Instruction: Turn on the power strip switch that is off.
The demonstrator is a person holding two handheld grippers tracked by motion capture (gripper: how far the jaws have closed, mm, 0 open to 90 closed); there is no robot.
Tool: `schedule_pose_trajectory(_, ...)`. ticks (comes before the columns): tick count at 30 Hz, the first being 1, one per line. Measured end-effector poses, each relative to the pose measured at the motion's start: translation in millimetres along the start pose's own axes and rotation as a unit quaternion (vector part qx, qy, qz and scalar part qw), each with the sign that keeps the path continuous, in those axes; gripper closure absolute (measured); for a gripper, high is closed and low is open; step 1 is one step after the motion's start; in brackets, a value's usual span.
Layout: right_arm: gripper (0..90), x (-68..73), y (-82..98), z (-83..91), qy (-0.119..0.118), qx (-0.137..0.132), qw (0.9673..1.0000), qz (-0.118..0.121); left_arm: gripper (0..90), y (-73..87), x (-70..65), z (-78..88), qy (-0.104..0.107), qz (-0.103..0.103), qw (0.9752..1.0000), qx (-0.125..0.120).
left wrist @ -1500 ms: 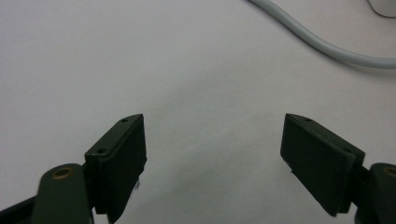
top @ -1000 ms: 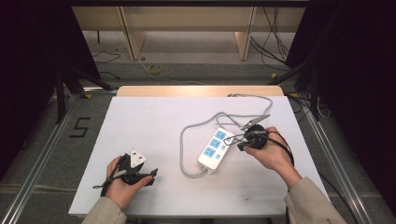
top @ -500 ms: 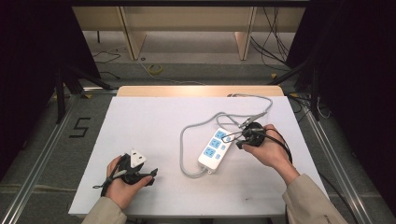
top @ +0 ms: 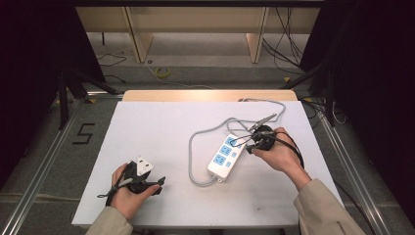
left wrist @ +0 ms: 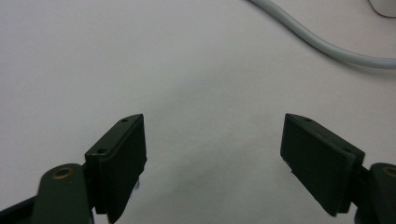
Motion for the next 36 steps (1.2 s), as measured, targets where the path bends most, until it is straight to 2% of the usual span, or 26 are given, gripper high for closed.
schedule_pose_trajectory(17, 90.0, -4.6, -9.4, -6.4, 0.004, 0.008, 1.0000, 0.004, 22.3, 0.2, 0.6, 0.5, -0.001, -0.002, 1.0000, 0.002)
schedule_pose_trajectory(36, 90.0, -3.1, -20.0, -13.3, 0.005, 0.013, 0.9999, 0.007, 22.3, 0.0, 0.4, 0.5, 0.000, -0.002, 1.0000, 0.001)
Point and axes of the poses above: each handheld gripper's, and its own axes: z roughly backward along the jaws, y roughly out of its underside, x roughly to its left, the point moved 8 cm from there along -z, roughly forward along the jaws, and after that the axes turned 13 degrees about y, right-handed, at the moved point
